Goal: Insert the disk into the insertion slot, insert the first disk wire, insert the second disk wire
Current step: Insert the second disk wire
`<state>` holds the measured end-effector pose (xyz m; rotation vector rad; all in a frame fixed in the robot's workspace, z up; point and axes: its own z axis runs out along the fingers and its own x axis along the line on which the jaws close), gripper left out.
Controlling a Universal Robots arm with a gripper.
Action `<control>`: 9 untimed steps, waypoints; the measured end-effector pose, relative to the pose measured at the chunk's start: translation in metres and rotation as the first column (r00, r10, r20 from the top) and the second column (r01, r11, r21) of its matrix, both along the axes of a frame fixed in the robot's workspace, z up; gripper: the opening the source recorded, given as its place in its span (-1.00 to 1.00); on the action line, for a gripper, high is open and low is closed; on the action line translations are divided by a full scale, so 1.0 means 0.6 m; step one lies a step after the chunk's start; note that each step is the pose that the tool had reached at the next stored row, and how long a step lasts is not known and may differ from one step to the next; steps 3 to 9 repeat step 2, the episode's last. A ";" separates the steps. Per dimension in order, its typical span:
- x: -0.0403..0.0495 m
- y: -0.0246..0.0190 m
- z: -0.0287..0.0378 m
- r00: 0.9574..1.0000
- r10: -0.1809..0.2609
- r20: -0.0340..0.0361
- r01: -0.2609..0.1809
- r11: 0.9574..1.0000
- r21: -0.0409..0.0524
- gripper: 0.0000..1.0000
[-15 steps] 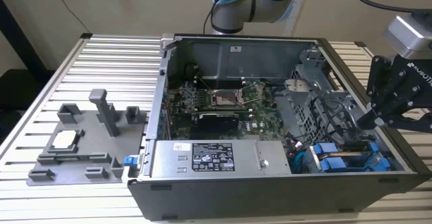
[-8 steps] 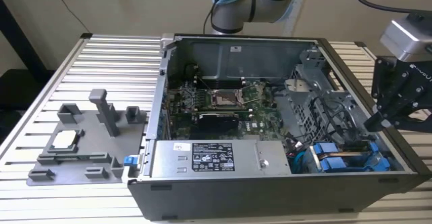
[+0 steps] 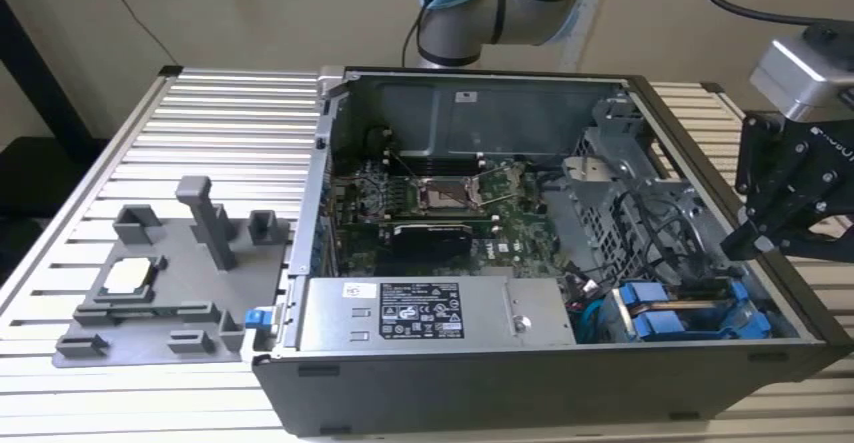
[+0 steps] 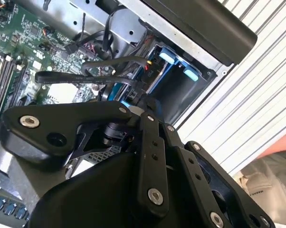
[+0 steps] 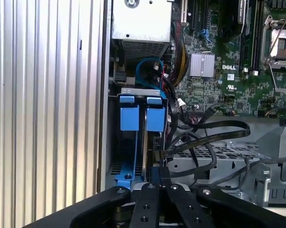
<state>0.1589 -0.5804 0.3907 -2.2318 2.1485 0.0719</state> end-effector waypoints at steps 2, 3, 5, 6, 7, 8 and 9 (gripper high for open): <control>0.000 0.0000 0.000 1.000 0.000 0.000 0.000 1.000 0.000 -0.79; 0.000 0.0000 0.000 1.000 0.000 0.000 0.000 1.000 0.000 -0.79; 0.000 0.0000 0.000 1.000 0.000 0.000 0.000 1.000 0.000 -0.79; 0.000 0.0000 0.000 1.000 0.000 0.000 0.000 1.000 0.000 -0.79; 0.000 0.0000 0.000 1.000 0.000 0.000 0.000 1.000 0.000 -0.79; 0.000 0.0000 0.000 1.000 0.000 0.000 0.000 1.000 0.000 -0.79; 0.000 0.0000 0.000 1.000 0.000 0.000 0.000 1.000 0.000 -0.79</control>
